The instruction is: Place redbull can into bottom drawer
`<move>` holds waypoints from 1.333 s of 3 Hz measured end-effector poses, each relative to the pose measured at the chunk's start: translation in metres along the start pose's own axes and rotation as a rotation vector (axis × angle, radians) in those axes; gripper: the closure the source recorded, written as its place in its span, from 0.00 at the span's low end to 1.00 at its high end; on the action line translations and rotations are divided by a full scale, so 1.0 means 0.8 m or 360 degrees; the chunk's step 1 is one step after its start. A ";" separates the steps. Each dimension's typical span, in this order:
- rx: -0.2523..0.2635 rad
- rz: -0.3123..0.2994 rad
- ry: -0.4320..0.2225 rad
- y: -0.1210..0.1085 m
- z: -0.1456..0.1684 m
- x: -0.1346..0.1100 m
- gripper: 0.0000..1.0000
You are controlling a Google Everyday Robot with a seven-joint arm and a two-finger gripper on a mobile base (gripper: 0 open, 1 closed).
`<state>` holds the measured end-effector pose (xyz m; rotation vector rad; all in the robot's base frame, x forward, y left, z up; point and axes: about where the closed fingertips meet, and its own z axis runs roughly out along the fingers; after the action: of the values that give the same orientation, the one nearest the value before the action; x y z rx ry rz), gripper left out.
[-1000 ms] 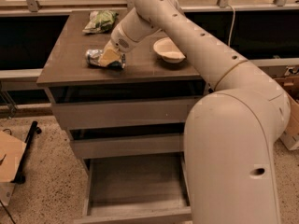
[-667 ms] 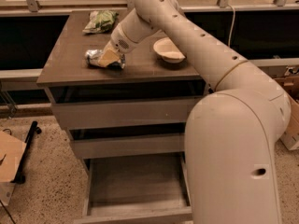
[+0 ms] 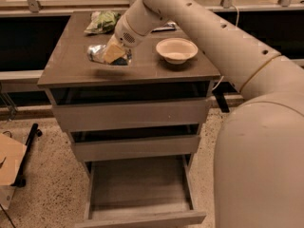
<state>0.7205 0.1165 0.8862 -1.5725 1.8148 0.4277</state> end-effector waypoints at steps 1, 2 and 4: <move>0.0064 -0.0021 0.0065 0.036 -0.055 -0.007 1.00; 0.0011 -0.0109 0.0117 0.095 -0.089 0.009 1.00; -0.0164 -0.0093 -0.0041 0.165 -0.085 0.108 1.00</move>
Offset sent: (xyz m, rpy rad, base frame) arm -0.1624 -0.0626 0.0283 -0.1644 -0.0681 0.1521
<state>0.5720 0.0379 0.8510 -1.6777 1.7476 0.5191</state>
